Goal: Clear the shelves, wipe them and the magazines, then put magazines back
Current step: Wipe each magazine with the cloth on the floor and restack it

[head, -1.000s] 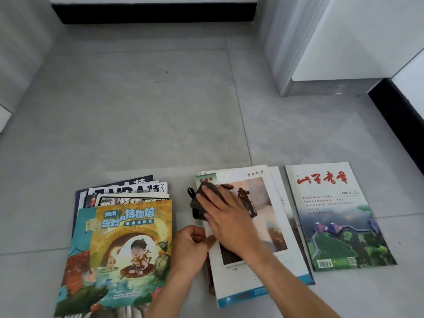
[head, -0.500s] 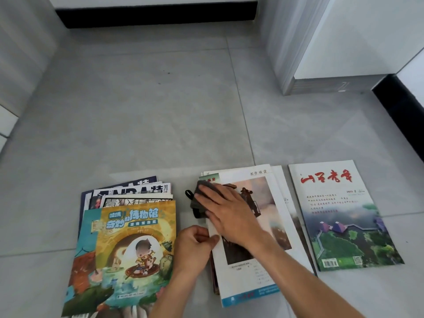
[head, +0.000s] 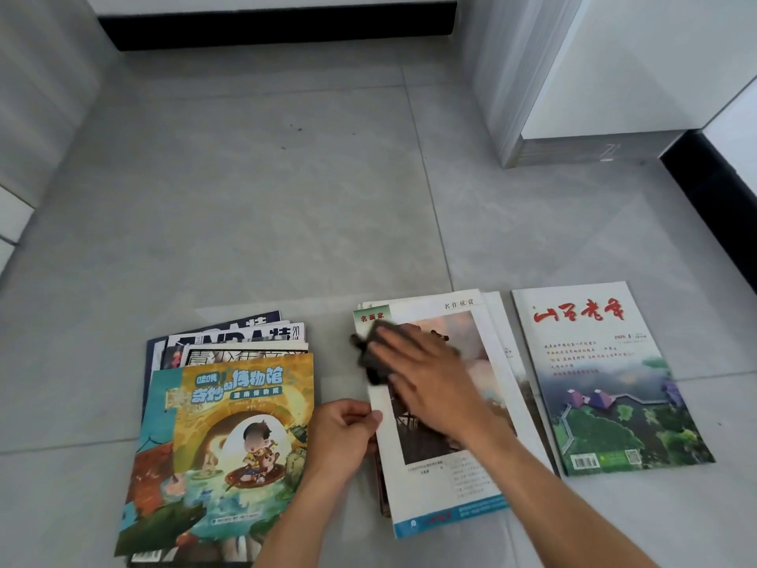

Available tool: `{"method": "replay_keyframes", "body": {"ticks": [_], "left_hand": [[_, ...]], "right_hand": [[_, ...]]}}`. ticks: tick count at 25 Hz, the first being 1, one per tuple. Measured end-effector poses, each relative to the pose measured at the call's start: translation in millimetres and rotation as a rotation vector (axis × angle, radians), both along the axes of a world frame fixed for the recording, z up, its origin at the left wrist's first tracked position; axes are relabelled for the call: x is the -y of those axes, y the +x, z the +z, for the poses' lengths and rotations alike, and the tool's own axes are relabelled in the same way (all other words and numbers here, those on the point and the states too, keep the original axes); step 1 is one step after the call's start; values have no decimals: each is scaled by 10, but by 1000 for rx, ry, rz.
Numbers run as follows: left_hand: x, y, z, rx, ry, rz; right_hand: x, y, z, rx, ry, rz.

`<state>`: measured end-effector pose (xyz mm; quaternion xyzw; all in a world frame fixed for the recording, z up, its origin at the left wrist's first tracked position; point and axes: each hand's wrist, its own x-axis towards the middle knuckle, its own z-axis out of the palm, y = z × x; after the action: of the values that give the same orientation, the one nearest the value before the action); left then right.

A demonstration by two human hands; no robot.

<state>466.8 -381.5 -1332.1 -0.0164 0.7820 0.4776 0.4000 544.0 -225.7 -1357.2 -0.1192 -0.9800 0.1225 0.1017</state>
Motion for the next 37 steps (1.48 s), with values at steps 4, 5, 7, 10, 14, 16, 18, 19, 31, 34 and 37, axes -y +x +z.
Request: {"method": "replay_keyframes", "body": {"ticks": [4,5,7,10,14,16,18,19,31,34,37], "left_hand": [[21,16,36,41,26,59],[23,13,26,45,26,68],[20,6,7,48,20,70],[23,-6,3,69,34,59],[43,14,15,50,19,55],[39,32,28,34,11,53],[20,42,51,27,19,49],[11,42,65,21,22,52],[14,58,71,1,12,43],[24,45,75,16,23,37],[39,17,53,-4,3,6]], "right_hand": [[-464,331,26,0,-141,-697],[-331,303,27,8,-137,-736],[123,280,-4,35,-59,-521],[404,554,-18,77,54,-39],[-143,953,-41,61,-6,-473],[40,935,-2,14,-69,-791],[579,839,-17,46,3,-680],[869,831,-34,63,34,-492],[1249,1238,-129,34,5,-502],[1512,1104,-84,19,-21,-154],[1018,935,-2,78,-38,-104]]}}
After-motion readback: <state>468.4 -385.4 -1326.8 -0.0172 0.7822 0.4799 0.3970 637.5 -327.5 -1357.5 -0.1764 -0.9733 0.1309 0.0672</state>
